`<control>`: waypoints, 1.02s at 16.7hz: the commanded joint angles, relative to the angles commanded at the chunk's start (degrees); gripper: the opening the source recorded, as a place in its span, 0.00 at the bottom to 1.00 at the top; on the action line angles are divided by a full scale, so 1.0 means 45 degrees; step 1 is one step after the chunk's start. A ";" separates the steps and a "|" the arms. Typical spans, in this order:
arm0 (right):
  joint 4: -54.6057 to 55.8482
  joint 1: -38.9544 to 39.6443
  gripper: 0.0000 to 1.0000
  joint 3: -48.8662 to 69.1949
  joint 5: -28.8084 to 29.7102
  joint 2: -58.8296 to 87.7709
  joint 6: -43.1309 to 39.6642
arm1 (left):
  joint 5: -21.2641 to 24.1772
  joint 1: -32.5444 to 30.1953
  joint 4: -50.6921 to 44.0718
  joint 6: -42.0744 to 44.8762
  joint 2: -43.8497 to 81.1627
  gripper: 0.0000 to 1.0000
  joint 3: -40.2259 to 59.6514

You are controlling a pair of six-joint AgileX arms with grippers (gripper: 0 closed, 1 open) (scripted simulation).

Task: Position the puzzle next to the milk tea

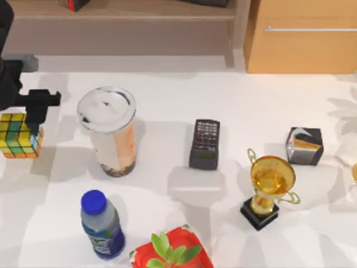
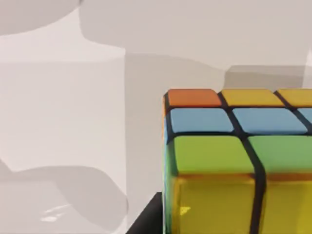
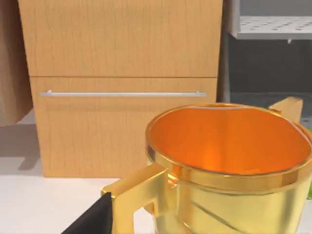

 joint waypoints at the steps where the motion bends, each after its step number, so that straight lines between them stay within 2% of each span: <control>1: 0.0000 0.0000 1.00 0.0000 0.0000 0.0000 0.0000 | -0.0001 0.0001 0.0062 0.0000 -0.0012 0.00 -0.0007; 15: 0.0000 0.0000 1.00 0.0000 0.0000 0.0000 0.0000 | 0.0087 -0.0299 0.0392 0.0007 0.0509 0.00 -0.0551; 17: 0.0000 0.0000 1.00 0.0000 0.0000 0.0000 0.0000 | 0.0087 -0.0299 0.0392 0.0007 0.0509 0.15 -0.0551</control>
